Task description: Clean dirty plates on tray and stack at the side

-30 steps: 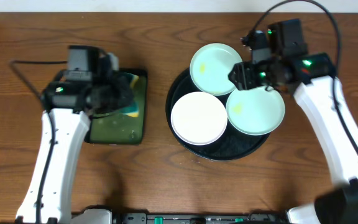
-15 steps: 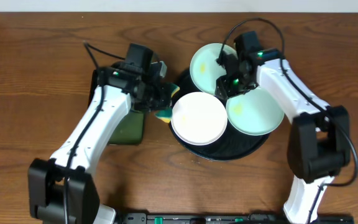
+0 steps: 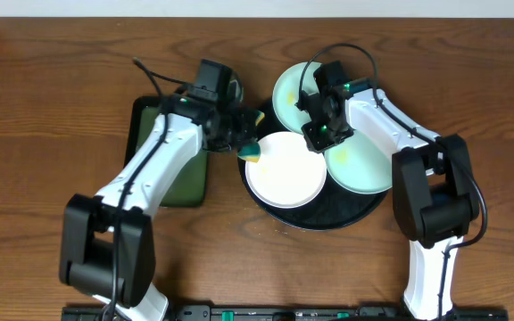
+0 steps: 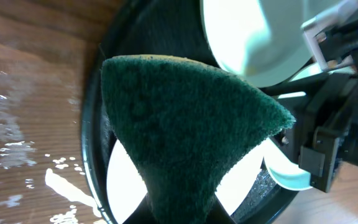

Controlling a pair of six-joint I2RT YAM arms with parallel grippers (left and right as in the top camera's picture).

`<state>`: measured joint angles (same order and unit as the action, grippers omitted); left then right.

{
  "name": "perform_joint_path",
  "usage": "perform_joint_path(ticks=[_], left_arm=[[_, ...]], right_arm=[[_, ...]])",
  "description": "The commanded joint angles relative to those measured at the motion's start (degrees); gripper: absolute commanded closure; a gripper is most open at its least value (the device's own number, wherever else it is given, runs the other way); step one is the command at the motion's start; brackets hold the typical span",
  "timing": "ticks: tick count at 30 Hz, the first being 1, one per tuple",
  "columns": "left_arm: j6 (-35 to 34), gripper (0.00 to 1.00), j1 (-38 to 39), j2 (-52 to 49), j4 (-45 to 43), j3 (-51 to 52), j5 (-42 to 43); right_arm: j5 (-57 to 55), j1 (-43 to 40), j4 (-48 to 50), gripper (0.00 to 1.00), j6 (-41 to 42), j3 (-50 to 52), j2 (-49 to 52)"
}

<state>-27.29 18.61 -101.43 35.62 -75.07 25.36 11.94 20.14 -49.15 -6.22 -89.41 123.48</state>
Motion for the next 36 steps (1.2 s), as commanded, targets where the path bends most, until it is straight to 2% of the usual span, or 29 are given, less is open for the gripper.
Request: perform_joint_path(ticks=[1,4,5,17,20,25,26,29,30,33,36], left_arm=[[-2.05,0.93,1.92,-1.53,-1.53,-0.81,0.57],[-2.99,0.93,3.19,-1.57,-2.84,-0.81,0.28],[-4.85,0.93,3.80,-1.57,-3.10,-0.81,-0.94],[-25.57,0.92,15.39,-3.04,-4.46,0.07,-27.61],[-27.98,0.93,17.33,-5.18,-5.55,0.15,-29.05],[-27.96,0.91,19.10,-9.40,-7.72,0.15,-29.07],[-27.96,0.90,19.10,-10.19,-7.78,0.15,-29.05],[-27.87,0.66,19.08,-11.34,-7.48,0.15,-29.09],[-27.45,0.63,19.02,-11.34,-7.43,0.15,-29.09],[-24.26,0.59,18.95,-11.04,-7.69,0.13,-29.09],[-23.34,0.59,18.62,-10.82,-7.63,0.15,-29.11]], right_arm=[[-1.22,0.33,-0.76,0.86,0.13,-0.50,1.01],[-1.27,0.20,-1.07,0.97,0.13,-0.46,1.05],[-1.27,0.20,-1.07,0.98,0.15,-0.46,1.05],[-1.20,0.11,-1.01,0.98,2.45,-0.46,1.05],[-1.18,0.11,-1.01,0.98,2.82,-0.46,1.05],[-1.18,0.11,-1.11,0.98,2.82,-0.46,1.05],[-1.18,0.11,-1.18,0.98,2.80,-0.46,1.05],[-1.18,0.11,-1.22,0.98,2.82,-0.46,1.05],[-1.18,0.11,-1.20,0.98,2.80,-0.46,1.05],[-1.18,0.11,-1.20,0.98,2.80,-0.46,1.05],[-1.18,0.11,-1.22,0.98,2.80,-0.46,1.05]])
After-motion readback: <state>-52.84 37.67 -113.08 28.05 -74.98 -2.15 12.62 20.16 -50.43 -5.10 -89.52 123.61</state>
